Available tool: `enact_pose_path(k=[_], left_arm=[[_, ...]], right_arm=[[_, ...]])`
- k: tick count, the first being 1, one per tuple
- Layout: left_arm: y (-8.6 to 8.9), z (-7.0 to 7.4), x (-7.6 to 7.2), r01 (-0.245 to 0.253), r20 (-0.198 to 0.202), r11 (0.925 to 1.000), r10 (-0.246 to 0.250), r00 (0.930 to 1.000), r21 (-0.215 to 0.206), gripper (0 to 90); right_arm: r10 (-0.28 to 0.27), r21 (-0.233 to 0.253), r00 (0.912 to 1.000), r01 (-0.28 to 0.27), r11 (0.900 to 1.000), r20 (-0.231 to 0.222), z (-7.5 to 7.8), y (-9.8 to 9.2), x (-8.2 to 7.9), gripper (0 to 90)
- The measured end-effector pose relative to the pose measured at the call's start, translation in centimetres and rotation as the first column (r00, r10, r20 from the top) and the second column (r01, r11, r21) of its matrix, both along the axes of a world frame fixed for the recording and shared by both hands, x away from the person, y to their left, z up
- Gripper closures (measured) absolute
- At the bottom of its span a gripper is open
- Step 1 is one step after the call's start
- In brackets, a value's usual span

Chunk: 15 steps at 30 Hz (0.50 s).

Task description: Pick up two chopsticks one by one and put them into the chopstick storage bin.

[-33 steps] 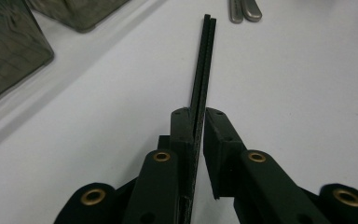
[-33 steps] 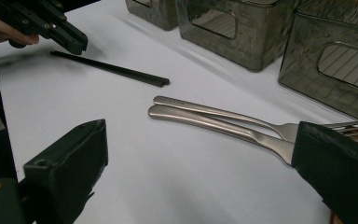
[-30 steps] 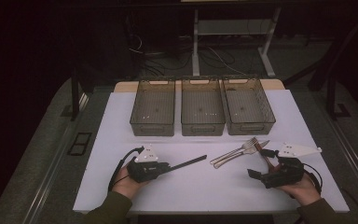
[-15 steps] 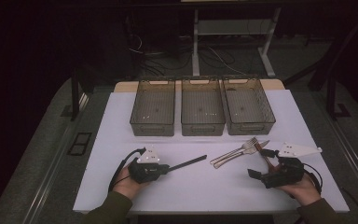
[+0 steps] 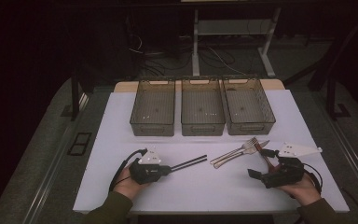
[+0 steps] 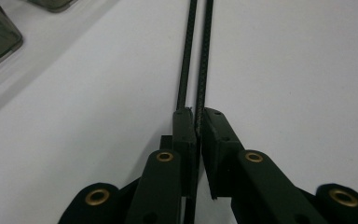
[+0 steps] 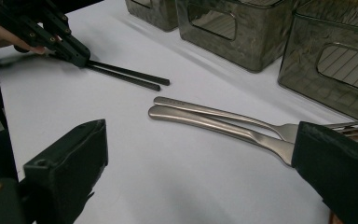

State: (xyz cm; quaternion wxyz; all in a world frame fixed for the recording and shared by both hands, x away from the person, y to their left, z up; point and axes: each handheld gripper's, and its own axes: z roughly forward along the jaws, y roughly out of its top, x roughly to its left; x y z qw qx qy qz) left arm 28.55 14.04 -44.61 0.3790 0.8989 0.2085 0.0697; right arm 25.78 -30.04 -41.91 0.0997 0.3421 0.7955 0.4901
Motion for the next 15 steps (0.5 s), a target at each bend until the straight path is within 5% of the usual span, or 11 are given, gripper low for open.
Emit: enact_pose_path(k=[15], left_arm=[[-0.08,-0.33,-0.01,0.017,-0.023,0.9998,-0.017,0.9996,-0.015,81.4]], right_arm=[[0.002,-0.001,1.0,-0.002,1.0,0.005,-0.02,0.04,0.02,3.1]])
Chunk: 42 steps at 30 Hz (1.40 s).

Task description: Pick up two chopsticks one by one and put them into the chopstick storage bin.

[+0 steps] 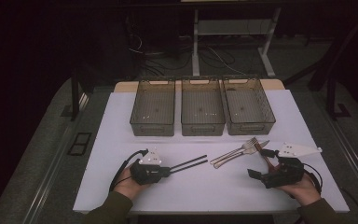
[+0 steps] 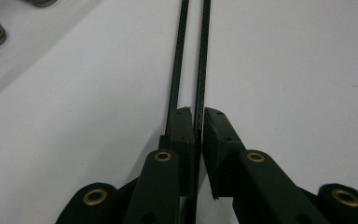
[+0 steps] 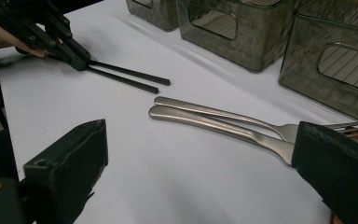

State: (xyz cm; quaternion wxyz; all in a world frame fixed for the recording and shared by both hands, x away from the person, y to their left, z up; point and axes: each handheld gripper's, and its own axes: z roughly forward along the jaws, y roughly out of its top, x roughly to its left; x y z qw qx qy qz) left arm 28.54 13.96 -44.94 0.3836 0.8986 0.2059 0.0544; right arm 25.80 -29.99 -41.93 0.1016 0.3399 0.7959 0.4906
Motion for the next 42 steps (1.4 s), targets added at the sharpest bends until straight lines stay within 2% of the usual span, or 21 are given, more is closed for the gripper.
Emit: enact_pose_path(k=[4,11,18,25,31,37,42], left_arm=[[0.1,-0.1,0.1,0.009,-0.016,0.9999,-0.009,0.9998,-0.011,83.3],[0.2,-0.2,0.2,0.027,-0.017,0.9994,-0.027,0.9995,-0.024,85.2],[0.1,0.0,0.2,0.024,-0.016,0.9996,-0.024,0.9996,-0.017,85.4],[0.3,0.6,0.2,0.011,-0.013,0.9983,-0.012,0.9998,-0.057,85.3],[0.3,1.0,0.2,0.005,-0.016,0.9964,-0.007,0.9998,-0.085,85.3],[0.5,2.0,0.2,-0.005,-0.02,0.9915,0.002,0.9998,-0.13,85.3],[0.5,3.0,0.4,-0.024,-0.008,0.9902,0.023,0.9997,-0.138,85.3]], right_arm=[[0.001,0.001,1.0,-0.001,1.0,0.001,0.0,0.0,0.0,3.1],[0.002,0.001,1.0,-0.002,1.0,0.001,0.0,0.0,0.0,3.1],[0.005,-0.005,1.0,-0.005,1.0,0.004,-0.1,0.0,-0.1,4.1],[-0.002,-0.012,1.0,0.002,1.0,0.0,-0.3,-0.1,-0.2,4.0],[-0.003,-0.019,0.9997,0.002,1.0,-0.023,-1.0,-0.5,-0.3,4.0],[-0.006,-0.032,0.9995,0.005,0.999,-0.029,-1.4,-0.6,-0.1,4.0],[-0.006,-0.033,0.9996,0.005,0.999,-0.027,-1.4,-0.6,0.0,4.0]])
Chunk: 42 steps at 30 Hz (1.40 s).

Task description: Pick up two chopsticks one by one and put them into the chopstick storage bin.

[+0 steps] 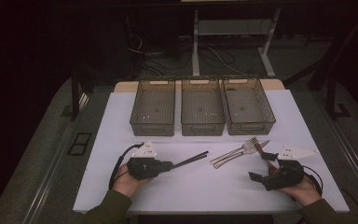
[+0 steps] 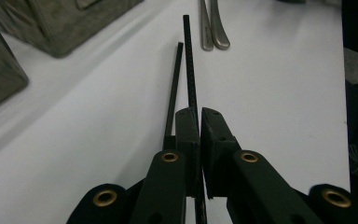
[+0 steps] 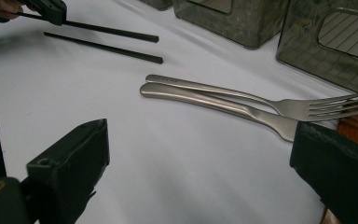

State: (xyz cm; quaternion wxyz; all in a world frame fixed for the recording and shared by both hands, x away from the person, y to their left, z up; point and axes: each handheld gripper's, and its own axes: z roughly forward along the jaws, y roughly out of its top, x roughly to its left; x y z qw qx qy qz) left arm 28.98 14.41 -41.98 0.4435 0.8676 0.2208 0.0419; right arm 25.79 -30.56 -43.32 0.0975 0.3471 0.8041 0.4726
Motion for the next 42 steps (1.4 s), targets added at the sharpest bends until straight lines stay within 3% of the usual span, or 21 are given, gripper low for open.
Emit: enact_pose_path(k=[10,26,36,42], left_arm=[[0.1,1.6,0.9,-0.027,0.004,0.9986,0.027,0.9996,-0.045,85.3],[-0.6,3.8,3.3,-0.044,0.017,0.9965,0.046,0.9988,-0.071,85.4],[-0.3,5.5,5.9,-0.108,0.039,0.99,0.112,0.9929,-0.09,85.4],[0.3,6.3,7.9,-0.165,0.054,0.983,0.17,0.984,-0.08,85.4]], right_arm=[[-0.003,0.003,1.0,0.003,1.0,-0.001,0.0,0.0,0.0,4.0],[-0.012,0.018,0.9999,0.012,1.0,-0.004,0.2,-0.3,0.0,4.0],[-0.013,0.019,0.9999,0.013,1.0,-0.001,0.2,-0.3,0.1,4.0],[-0.013,0.019,0.9999,0.013,1.0,-0.003,0.2,-0.3,0.1,4.0]])
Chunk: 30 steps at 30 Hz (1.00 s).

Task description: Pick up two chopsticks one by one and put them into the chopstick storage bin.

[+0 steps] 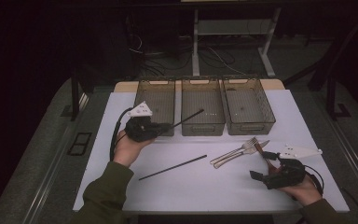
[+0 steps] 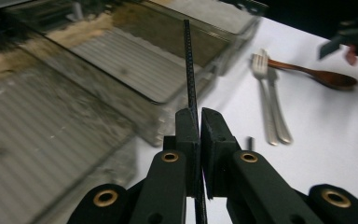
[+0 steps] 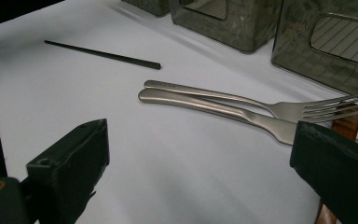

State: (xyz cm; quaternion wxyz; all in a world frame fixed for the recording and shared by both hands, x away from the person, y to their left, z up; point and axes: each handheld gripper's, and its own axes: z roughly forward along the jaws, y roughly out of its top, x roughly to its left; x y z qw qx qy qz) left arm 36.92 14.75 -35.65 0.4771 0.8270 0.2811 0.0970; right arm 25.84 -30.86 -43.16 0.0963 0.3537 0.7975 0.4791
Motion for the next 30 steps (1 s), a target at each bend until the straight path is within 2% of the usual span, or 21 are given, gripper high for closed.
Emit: enact_pose_path(k=[8,15,20,26,30], left_arm=[[0.7,0.6,2.5,-0.076,-0.001,0.9971,0.076,0.9971,0.011,85.4],[1.3,0.8,4.5,-0.132,-0.005,0.9904,0.132,0.9912,0.041,85.4],[1.9,0.7,6.1,-0.179,-0.002,0.9801,0.18,0.9837,0.086,85.4],[2.7,0.0,7.6,-0.236,-0.007,0.9665,0.238,0.9713,0.102,85.4],[3.0,-0.6,8.6,-0.275,-0.003,0.9531,0.277,0.9608,0.127,85.4]], right_arm=[[-0.001,0.001,1.0,0.001,1.0,-0.001,0.0,0.0,0.0,4.0],[-0.003,0.003,1.0,0.003,1.0,-0.005,0.0,0.0,-0.1,4.0],[-0.001,0.002,1.0,0.001,1.0,-0.007,0.0,-0.1,0.0,4.0],[0.001,0.005,1.0,-0.001,1.0,-0.006,0.0,-0.1,0.0,4.0],[0.001,0.006,1.0,-0.001,1.0,-0.006,0.0,-0.1,0.0,4.0]])
